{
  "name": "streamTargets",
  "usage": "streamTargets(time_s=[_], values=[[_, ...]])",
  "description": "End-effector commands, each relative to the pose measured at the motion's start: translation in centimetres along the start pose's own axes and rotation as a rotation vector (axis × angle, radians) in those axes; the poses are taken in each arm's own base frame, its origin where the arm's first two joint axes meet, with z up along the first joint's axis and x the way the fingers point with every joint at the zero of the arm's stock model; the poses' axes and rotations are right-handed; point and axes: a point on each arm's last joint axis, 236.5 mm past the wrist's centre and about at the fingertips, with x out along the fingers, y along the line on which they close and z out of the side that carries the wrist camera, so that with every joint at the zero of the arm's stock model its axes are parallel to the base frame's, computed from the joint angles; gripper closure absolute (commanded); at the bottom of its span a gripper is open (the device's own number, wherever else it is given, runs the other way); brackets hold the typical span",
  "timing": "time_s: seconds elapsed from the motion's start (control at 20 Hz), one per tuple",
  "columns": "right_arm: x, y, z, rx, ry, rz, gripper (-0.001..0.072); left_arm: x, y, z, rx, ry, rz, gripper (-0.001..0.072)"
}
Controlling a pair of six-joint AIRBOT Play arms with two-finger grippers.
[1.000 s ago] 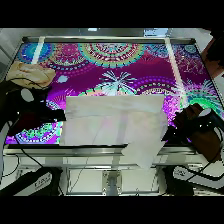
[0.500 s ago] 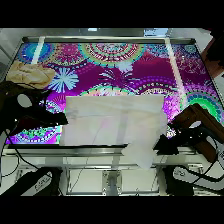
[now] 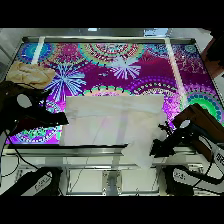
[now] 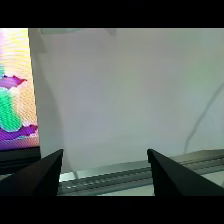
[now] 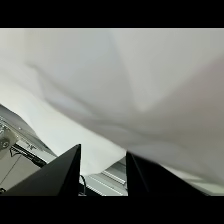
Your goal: Fold the shirts.
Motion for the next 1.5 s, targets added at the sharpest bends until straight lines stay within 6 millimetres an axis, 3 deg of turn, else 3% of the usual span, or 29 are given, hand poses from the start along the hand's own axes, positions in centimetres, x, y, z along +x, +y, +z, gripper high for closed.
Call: streamTargets(time_s=[0.0, 0.2, 0.35, 0.5, 0.6, 1.0, 1.45], values=[[0.0, -0.5, 0.4, -0.015, -0.013, -0.035, 0.0358, 0.0, 0.0, 0.0, 0.001, 0.0, 0.0, 0.0092], [-0.7, 0.4, 0.7, -0.026, -0.013, -0.013, 0.0359, 0.0, 0.0, 0.0, 0.001, 0.0, 0.0, 0.0092], [-3.0, 1.4, 1.7, -0.068, -0.032, -0.017, 0.0359, 0.0, 0.0, 0.0, 0.002, -0.001, 0.0, 0.0092], [-6.2, 0.4, 1.8, -0.078, -0.013, -0.123, 0.0359, 0.0, 0.0, 0.0, 0.002, 0.0, 0.0, 0.0092], [-7.1, -0.3, 1.4, -0.054, 0.001, -0.168, 0.0359, 0.0, 0.0, 0.0, 0.001, 0.0, 0.0, 0.0092], [-3.9, -1.5, -0.3, -0.007, 0.051, -0.152, 0.0359, 0.0, 0.0, 0.0, 0.001, -0.002, -0.001, 0.0092], [-1.3, -0.8, 1.0, 0.033, -0.025, -0.073, 0.0361, 0.0, 0.0, 0.1, 0.001, -0.003, 0.0, 0.0092]])
